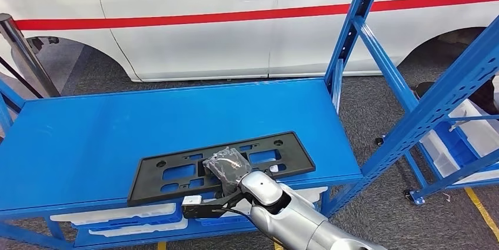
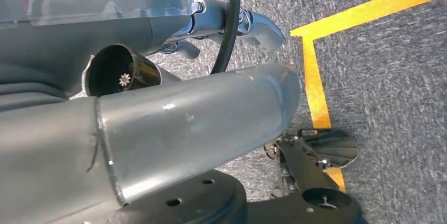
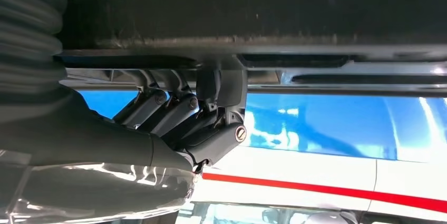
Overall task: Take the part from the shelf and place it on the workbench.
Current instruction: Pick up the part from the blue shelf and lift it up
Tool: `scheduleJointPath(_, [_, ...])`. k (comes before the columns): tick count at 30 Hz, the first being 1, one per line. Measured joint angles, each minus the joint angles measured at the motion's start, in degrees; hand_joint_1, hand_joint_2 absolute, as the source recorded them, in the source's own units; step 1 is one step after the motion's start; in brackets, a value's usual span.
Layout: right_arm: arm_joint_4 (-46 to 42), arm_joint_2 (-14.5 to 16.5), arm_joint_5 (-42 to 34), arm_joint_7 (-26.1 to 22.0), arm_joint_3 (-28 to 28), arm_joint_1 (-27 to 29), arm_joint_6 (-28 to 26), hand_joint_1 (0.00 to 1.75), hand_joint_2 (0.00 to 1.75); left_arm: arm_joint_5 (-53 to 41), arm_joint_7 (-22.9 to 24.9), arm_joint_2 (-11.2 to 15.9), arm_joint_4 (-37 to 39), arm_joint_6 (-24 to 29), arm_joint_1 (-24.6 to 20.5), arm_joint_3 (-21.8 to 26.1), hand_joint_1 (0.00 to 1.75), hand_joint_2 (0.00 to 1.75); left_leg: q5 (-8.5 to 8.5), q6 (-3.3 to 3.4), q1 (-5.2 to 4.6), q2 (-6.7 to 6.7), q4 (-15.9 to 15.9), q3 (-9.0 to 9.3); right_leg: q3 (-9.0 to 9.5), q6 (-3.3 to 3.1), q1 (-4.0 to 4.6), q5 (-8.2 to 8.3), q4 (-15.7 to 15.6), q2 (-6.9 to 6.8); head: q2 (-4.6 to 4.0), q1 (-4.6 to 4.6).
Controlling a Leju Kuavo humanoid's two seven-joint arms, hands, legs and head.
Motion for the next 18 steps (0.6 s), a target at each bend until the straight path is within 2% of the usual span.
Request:
scheduleJointPath(7, [0.4,-0.1,-0.1,0.3,-0.4,-1.2,-0.1,1.75,1.75,-0.1,0.0,0.0,0.0,0.1,0.4,0.0,0.00,0.00,0.37,-0.37,0.21,-0.11,-0.1,0.18,0.01,-0.47,0.16,-0.13,0.2,-0.10,0.00,0.01])
scheduleJointPath(11, [0.7,-0.3,-0.2,0.3,-0.6,-1.4,-0.3,1.75,1.75,-0.2,-0.2,0.0,0.0,0.2,0.7,0.2,0.00,1.75,0.42,-0.45,0.22,-0.16,-0.1,0.39,-0.06,-0.59,0.17,-0.12,0.3,-0.07,0.00,0.00])
scheduleJointPath(18, [0.7,-0.8,-0.2,0.0,-0.8,-1.5,-0.6,1.75,1.75,-0.9,-0.4,0.0,0.0,0.5,0.9,0.3,0.00,1.75,0.15,-0.48,0.22,-0.16,-0.2,0.38,-0.11,-0.66,0.17,-0.46,0.3,-0.09,0.00,0.00])
